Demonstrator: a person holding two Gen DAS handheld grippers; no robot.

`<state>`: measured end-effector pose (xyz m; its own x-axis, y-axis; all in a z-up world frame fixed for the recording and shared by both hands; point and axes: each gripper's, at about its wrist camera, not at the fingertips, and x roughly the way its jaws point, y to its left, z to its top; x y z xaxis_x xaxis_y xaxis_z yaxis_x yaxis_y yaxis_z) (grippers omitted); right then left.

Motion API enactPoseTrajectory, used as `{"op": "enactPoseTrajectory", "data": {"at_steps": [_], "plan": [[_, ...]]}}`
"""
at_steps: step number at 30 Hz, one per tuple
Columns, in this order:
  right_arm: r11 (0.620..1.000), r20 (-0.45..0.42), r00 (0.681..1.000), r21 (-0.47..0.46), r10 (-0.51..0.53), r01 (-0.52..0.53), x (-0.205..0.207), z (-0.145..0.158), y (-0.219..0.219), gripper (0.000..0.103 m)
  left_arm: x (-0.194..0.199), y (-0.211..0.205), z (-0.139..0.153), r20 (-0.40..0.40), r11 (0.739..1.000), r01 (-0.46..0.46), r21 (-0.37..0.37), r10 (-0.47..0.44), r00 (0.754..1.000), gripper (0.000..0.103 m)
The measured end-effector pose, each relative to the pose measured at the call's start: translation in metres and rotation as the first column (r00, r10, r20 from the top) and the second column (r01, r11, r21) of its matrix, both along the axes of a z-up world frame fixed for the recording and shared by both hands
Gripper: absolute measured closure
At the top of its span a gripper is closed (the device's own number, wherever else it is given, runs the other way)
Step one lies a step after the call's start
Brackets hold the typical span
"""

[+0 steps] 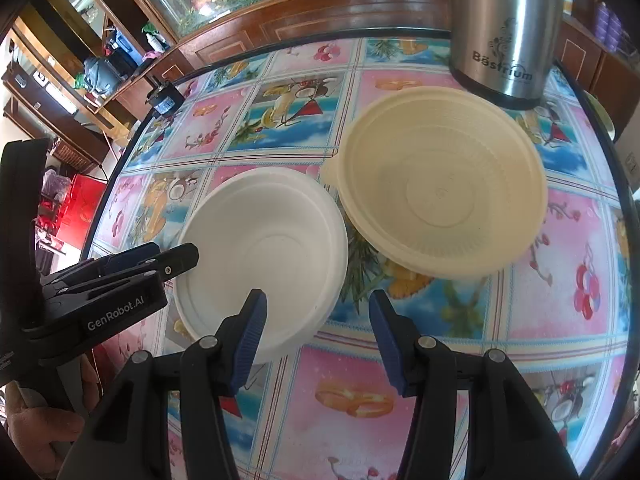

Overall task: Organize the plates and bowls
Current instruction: 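Move the right gripper toward the white disposable bowl, then close the right gripper on the white bowl rim and lift it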

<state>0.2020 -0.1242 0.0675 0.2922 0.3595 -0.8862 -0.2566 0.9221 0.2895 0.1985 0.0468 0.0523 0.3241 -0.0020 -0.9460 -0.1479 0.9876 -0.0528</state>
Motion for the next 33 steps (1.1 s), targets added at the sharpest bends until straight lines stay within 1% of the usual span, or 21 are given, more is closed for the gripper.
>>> {"op": "enactPoseTrajectory", "data": {"at_steps": [9, 11, 13, 17, 19, 21, 23, 28, 33], "plan": [[1.000, -0.013, 1.000, -0.006, 0.021, -0.021, 0.004, -0.004, 0.002, 0.051, 0.006, -0.008, -0.007, -0.025, 1.000, 0.018, 0.005, -0.018, 1.000, 0.053], [1.000, -0.013, 1.000, -0.009, 0.024, -0.024, 0.005, -0.005, 0.004, 0.059, 0.007, -0.010, -0.010, -0.035, 1.000, 0.021, 0.009, -0.021, 0.999, 0.053], [1.000, -0.018, 0.999, -0.010, 0.027, -0.027, 0.006, -0.007, 0.004, 0.071, 0.008, -0.011, -0.012, -0.041, 1.000, 0.023, 0.012, -0.023, 0.999, 0.053], [0.999, -0.021, 0.999, -0.016, 0.035, -0.035, 0.007, -0.010, 0.005, 0.084, 0.009, -0.012, -0.016, -0.050, 0.999, 0.031, 0.028, -0.030, 0.998, 0.053], [0.999, -0.015, 0.999, -0.018, 0.036, -0.037, 0.007, -0.009, 0.005, 0.090, 0.009, -0.013, -0.017, -0.053, 0.998, 0.039, 0.041, -0.037, 0.998, 0.062], [0.999, -0.014, 0.999, -0.020, 0.048, -0.049, 0.006, -0.009, 0.007, 0.092, 0.009, -0.012, -0.020, -0.068, 0.999, 0.041, 0.028, -0.039, 0.997, 0.071], [0.998, -0.010, 0.998, -0.016, 0.057, -0.057, 0.005, -0.008, 0.007, 0.093, 0.008, -0.013, -0.020, -0.068, 0.998, 0.045, 0.035, -0.043, 0.997, 0.075], [0.997, -0.009, 0.997, -0.015, 0.070, -0.070, -0.001, -0.008, 0.010, 0.093, -0.001, -0.015, -0.019, -0.068, 0.997, 0.054, 0.052, -0.051, 0.996, 0.077], [0.997, -0.016, 0.997, -0.009, 0.071, -0.071, -0.009, -0.009, 0.011, 0.093, -0.010, -0.013, -0.016, -0.067, 0.997, 0.055, 0.044, -0.052, 0.996, 0.078]]}}
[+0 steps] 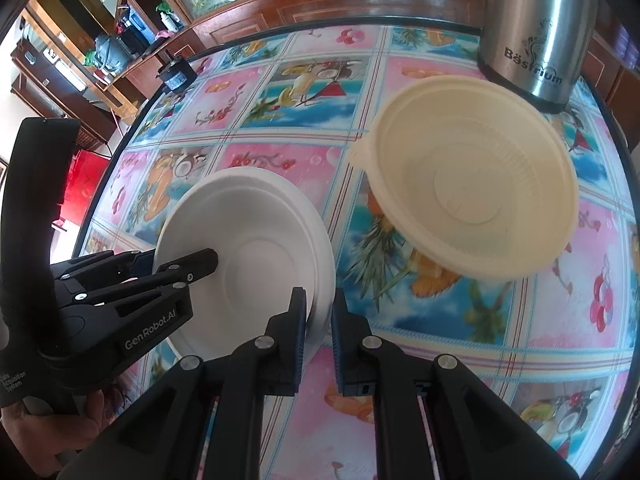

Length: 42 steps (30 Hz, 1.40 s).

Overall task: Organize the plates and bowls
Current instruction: 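Close the right gripper on the white bowl rim and lift it, then carry the white bowl over the stacked basin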

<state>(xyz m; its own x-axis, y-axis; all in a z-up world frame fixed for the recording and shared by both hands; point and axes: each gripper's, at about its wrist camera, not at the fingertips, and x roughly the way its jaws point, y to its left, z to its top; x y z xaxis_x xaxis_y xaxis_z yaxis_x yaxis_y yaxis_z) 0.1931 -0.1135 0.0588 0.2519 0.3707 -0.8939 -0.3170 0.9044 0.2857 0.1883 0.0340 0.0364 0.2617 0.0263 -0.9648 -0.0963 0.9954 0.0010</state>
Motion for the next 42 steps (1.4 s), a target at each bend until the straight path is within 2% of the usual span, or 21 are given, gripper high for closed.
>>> {"op": "enactPoseTrajectory", "data": {"at_steps": [21, 33, 42], "plan": [[1.000, -0.016, 1.000, 0.006, -0.008, 0.008, -0.057, 0.017, 0.007, 0.093, -0.068, 0.007, 0.033, 0.027, 1.000, 0.016, -0.024, -0.015, 1.000, 0.078], [1.000, 0.023, 1.000, -0.003, 0.000, 0.000, -0.095, 0.045, 0.022, 0.093, -0.113, 0.022, 0.063, 0.066, 0.999, 0.023, -0.037, -0.020, 0.998, 0.078], [1.000, 0.039, 0.999, -0.013, -0.001, 0.001, -0.116, 0.056, 0.034, 0.092, -0.133, 0.032, 0.075, 0.084, 0.999, 0.030, -0.046, -0.026, 0.996, 0.077]]}}
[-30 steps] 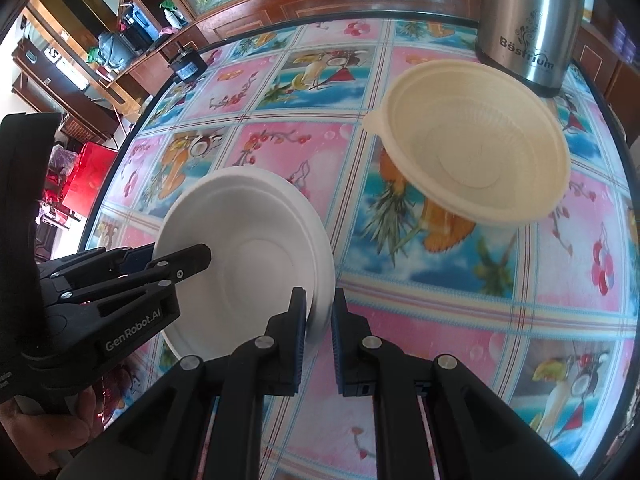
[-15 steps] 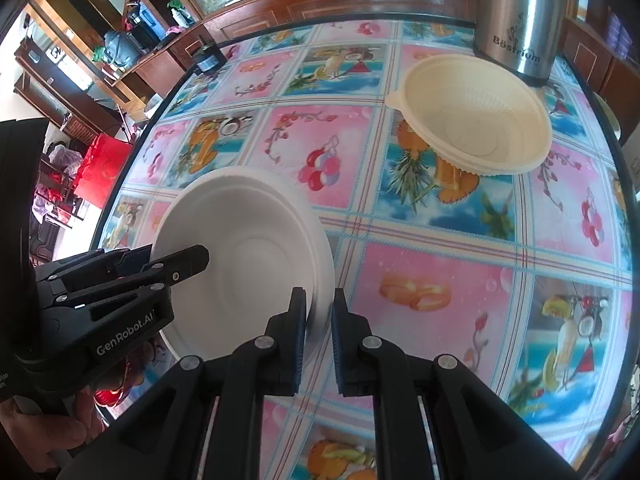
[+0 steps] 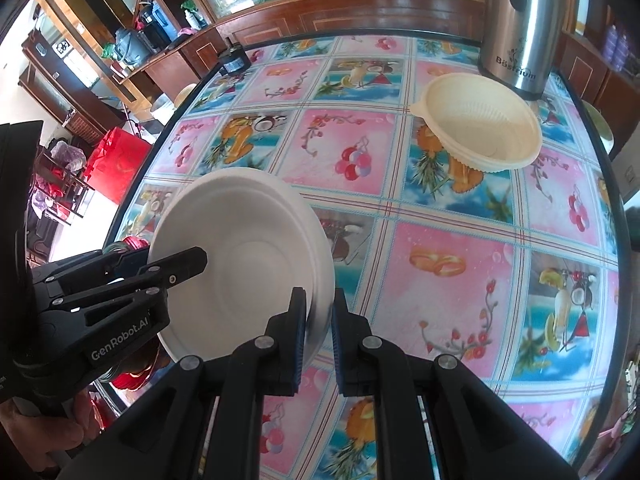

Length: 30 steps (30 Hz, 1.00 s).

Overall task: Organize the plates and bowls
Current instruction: 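Carry the white bowl over the stacked basin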

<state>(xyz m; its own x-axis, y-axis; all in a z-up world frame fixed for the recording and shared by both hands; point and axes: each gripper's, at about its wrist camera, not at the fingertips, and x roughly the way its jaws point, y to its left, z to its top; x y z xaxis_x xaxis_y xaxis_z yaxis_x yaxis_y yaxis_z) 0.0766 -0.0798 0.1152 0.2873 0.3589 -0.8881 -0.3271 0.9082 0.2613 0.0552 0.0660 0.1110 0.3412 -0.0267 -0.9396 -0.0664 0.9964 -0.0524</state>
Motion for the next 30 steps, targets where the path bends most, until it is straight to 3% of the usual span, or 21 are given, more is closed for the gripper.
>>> {"op": "enactPoseTrajectory", "data": {"at_steps": [11, 19, 30], "plan": [[0.999, 0.030, 0.999, -0.015, 0.041, -0.040, -0.022, 0.019, 0.025, 0.092, -0.028, 0.029, 0.018, 0.028, 1.000, -0.024, -0.008, 0.024, 0.999, 0.077], [0.992, 0.035, 0.992, -0.015, 0.123, -0.123, -0.033, 0.022, 0.068, 0.089, -0.054, 0.074, 0.028, 0.048, 0.995, -0.099, 0.006, 0.098, 0.994, 0.077], [0.968, 0.028, 0.967, -0.025, 0.251, -0.251, -0.051, 0.019, 0.131, 0.089, -0.088, 0.130, 0.022, 0.035, 0.978, -0.206, 0.014, 0.206, 0.978, 0.077]]}}
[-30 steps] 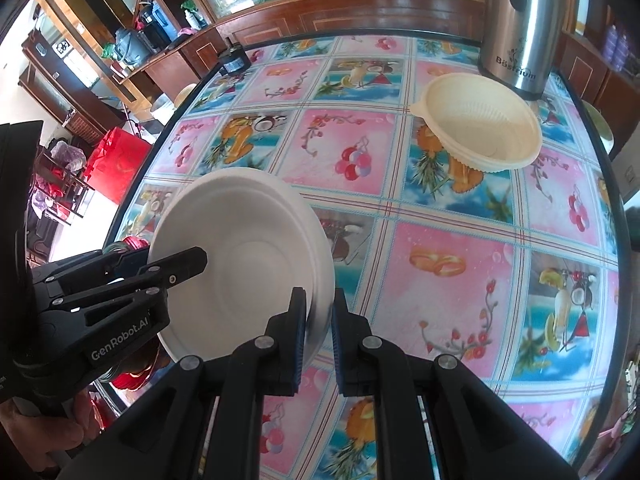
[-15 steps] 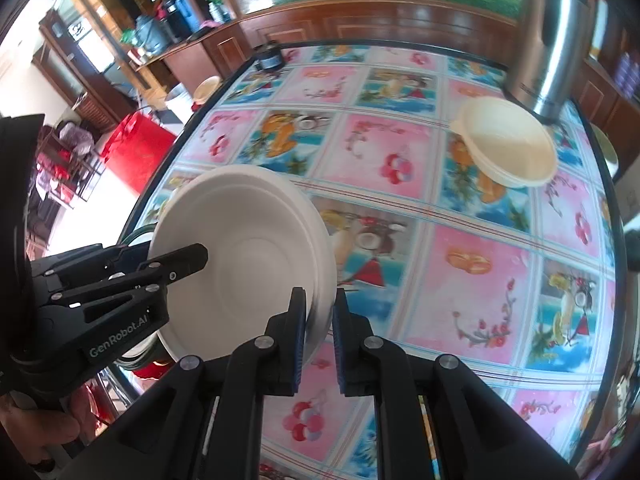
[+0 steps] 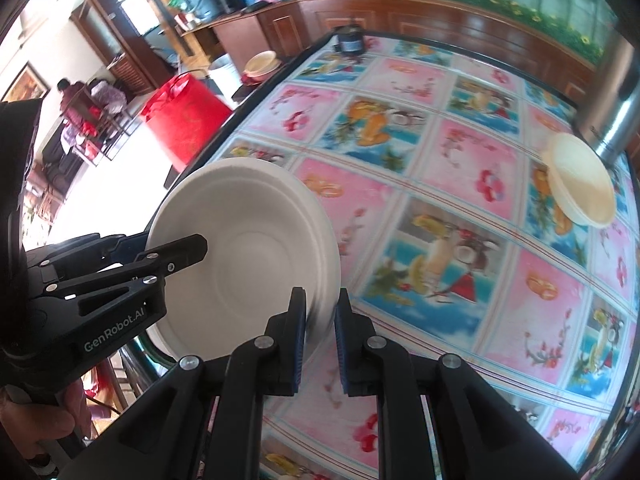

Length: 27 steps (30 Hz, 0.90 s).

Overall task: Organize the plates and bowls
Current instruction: 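Carry the white bowl over the stacked basin, then lower the white bowl onto the stack and open the right gripper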

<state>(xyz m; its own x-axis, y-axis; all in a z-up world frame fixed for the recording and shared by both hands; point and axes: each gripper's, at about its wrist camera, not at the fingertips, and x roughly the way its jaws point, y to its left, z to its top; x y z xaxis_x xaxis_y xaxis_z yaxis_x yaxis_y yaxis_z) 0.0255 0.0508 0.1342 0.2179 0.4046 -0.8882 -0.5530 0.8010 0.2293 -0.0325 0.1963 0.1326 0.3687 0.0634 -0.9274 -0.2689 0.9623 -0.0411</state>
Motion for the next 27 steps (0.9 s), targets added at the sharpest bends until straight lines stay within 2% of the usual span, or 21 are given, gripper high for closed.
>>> {"op": "enactPoseTrajectory", "data": {"at_steps": [10, 15, 27], "plan": [[0.996, -0.019, 0.996, -0.014, 0.093, -0.093, -0.013, -0.008, 0.045, 0.089, -0.025, 0.040, -0.014, -0.030, 0.997, -0.082, -0.004, 0.082, 0.996, 0.077], [0.991, -0.029, 0.991, -0.033, 0.130, -0.131, -0.018, -0.016, 0.063, 0.089, -0.031, 0.052, -0.031, -0.062, 0.993, -0.113, -0.021, 0.112, 0.992, 0.077], [0.984, -0.002, 0.990, -0.105, 0.142, -0.142, -0.016, -0.029, 0.072, 0.089, -0.027, 0.048, -0.051, -0.090, 0.995, -0.102, -0.009, 0.101, 0.991, 0.077]]}}
